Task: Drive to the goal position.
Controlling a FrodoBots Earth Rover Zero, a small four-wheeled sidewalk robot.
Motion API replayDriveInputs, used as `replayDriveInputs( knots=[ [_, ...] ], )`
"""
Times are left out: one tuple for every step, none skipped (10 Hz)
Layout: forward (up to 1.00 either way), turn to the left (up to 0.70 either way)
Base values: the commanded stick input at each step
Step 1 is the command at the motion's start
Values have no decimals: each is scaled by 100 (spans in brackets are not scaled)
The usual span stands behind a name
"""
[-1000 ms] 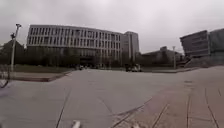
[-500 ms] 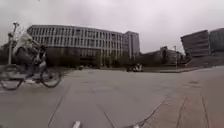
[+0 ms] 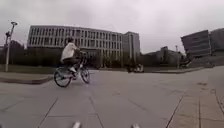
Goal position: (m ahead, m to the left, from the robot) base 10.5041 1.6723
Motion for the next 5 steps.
replayDriveInputs(
  knots=[
    [70,0],
    [70,0],
    [70,0],
    [70,0],
    [70,0]
  ],
)
